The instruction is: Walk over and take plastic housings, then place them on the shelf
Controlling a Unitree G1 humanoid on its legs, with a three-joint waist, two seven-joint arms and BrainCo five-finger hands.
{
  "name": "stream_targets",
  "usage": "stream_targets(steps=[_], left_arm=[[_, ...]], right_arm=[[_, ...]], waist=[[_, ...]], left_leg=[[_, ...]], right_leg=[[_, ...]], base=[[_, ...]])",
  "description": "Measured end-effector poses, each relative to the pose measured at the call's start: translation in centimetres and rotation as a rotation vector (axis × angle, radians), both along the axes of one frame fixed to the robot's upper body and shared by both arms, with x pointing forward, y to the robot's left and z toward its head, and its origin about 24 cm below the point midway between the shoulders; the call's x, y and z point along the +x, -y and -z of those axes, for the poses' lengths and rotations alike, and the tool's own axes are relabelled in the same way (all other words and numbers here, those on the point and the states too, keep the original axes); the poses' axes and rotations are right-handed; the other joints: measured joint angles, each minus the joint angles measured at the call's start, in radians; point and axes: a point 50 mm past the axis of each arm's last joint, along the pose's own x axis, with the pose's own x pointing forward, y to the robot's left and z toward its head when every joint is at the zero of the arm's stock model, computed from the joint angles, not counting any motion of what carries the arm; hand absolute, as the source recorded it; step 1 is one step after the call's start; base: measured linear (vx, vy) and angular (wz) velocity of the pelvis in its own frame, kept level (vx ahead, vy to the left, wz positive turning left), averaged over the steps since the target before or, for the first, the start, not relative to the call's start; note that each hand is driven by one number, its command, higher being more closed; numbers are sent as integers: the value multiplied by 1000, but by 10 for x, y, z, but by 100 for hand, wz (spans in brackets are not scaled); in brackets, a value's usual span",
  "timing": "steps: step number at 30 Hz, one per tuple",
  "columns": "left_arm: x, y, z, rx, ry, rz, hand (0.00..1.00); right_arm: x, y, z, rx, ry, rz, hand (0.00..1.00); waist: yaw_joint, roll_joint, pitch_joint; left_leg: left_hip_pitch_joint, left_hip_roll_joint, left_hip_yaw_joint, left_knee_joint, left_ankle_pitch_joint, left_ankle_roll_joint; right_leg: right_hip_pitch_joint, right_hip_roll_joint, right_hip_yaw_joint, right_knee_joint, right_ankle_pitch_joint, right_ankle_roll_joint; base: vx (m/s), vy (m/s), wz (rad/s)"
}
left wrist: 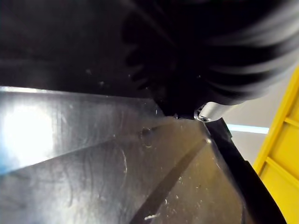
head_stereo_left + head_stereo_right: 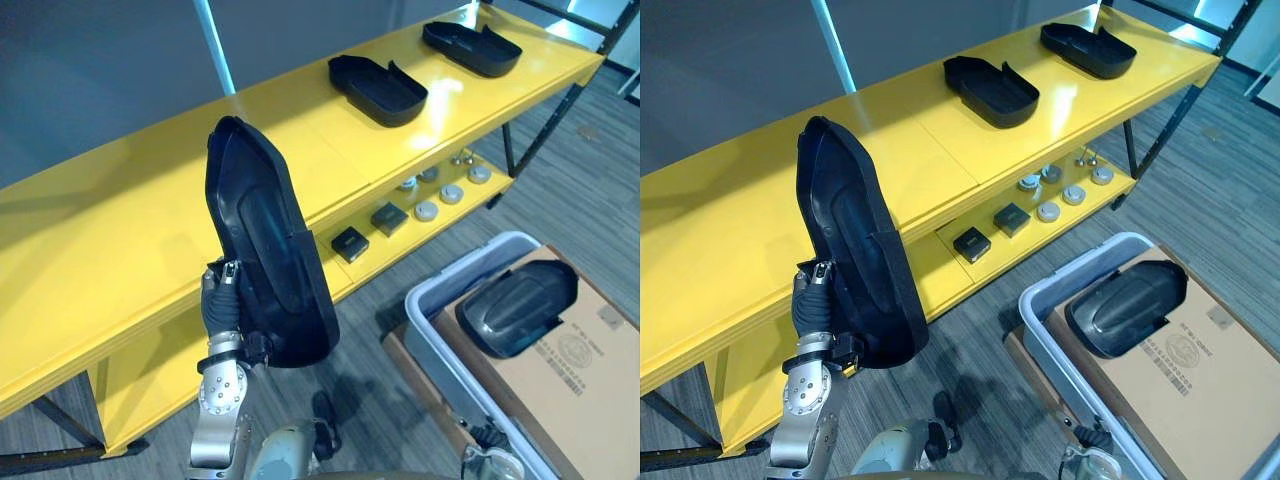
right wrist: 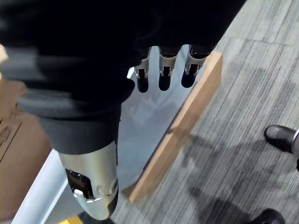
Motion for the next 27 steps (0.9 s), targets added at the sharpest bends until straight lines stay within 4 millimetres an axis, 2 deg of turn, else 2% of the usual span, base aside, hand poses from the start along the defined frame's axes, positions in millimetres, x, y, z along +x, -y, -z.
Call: stream_targets(steps=[1, 2, 3, 4, 5, 6, 8, 11, 14, 17, 19, 22, 25, 26, 27], left_arm=[[1, 2, -1, -6, 3, 2, 100], [2, 3, -1, -12, 8, 5, 100], [5, 3, -5, -3, 26, 9, 100], [7, 4, -8, 3, 44, 17, 100], [11, 10, -8, 7, 44, 41, 100], [11, 13, -5, 10, 31, 52, 100], [10, 19, -3, 10, 23, 75, 100], [4, 20, 4, -1, -8, 76, 100], [0, 22, 9, 1, -32, 100, 100], [-1, 28, 11, -6, -38, 131, 100], [-1, 29, 13, -5, -44, 148, 100], [0, 32, 16, -2, -57, 163, 100], [0, 32, 22, 13, -86, 175, 100], [0, 32, 24, 16, -96, 176, 100], [0, 33, 28, 28, -118, 178, 100]], right_arm=[[-1, 0, 0, -5, -6, -9, 0], [-3, 1, 0, -11, -13, -20, 0], [-8, -4, 2, 0, -19, -26, 0], [-10, -6, 2, 2, -17, -25, 0], [-19, -8, 5, 10, -39, -17, 0], [-28, -6, 7, 9, -63, -12, 0], [-37, -5, 8, 9, -82, -3, 0], [-35, -6, 8, 10, -74, -6, 0], [-32, -8, 7, 12, -61, -9, 0], [-28, -7, 5, 4, -38, -12, 0], [-26, -6, 4, -1, -29, -12, 0], [-27, -8, 4, 3, -30, -10, 0], [-28, -10, 5, 10, -34, -7, 0], [-28, -10, 6, 11, -37, -8, 0], [-29, -11, 6, 10, -43, -12, 0]], waist=[[-11, 20, 6], [-31, 32, 10], [-53, 2, 20], [-58, 6, 20], [-57, -14, 31], [-66, -22, 34], [-61, -15, 29], [-33, -4, 17], [-32, -9, 12], [-34, -9, 7], [-37, 1, -4], [-40, 0, -11], [-48, -1, -36], [-53, -3, -43], [-62, -1, -51]], left_leg=[[42, -16, -43, -72, 29, -18], [67, -17, -55, -118, 8, -35], [37, -14, -31, 4, -62, 10], [12, 6, -58, 100, -51, 70], [25, -22, -108, 142, -88, 28], [45, -57, -140, 139, -87, 27], [49, -79, -185, 128, -85, 25], [57, -92, -227, 67, -67, -1], [88, -92, -261, 39, -38, 10], [94, -90, -274, 33, -29, -5], [98, -79, -274, 19, -23, -20], [130, -64, -267, -24, -5, -48], [159, -48, -261, -72, 4, -62], [164, -48, -260, -83, 13, -75], [174, -46, -258, -103, 32, -102]], right_leg=[[-50, 71, 73, 0, -5, -9], [-91, 122, 143, -9, -4, -8], [-150, 133, 231, -24, -7, 25], [-155, 137, 261, -24, -9, 49], [-164, 106, 355, -25, -6, 74], [-165, 97, 395, -27, -2, 71], [-162, 89, 385, -38, 14, 59], [-154, 94, 376, -99, 42, 56], [-106, 98, 346, -152, 86, 39], [-86, 100, 327, -163, 88, 41], [-72, 108, 308, -182, 98, 25], [-51, 122, 306, -206, 112, 6], [-31, 140, 305, -240, 122, 2], [-28, 140, 304, -248, 126, -1], [-16, 141, 303, -270, 143, -2]], base=[[75, 77, 75], [110, 46, 115], [150, -8, 116], [222, -67, 136], [241, -99, 125], [253, -67, 122], [167, -16, 84], [158, -44, 35], [168, -79, 33], [126, -115, 20], [97, -141, 6], [62, -123, -4], [31, -110, -7], [13, -108, -2], [1, -77, -5]])
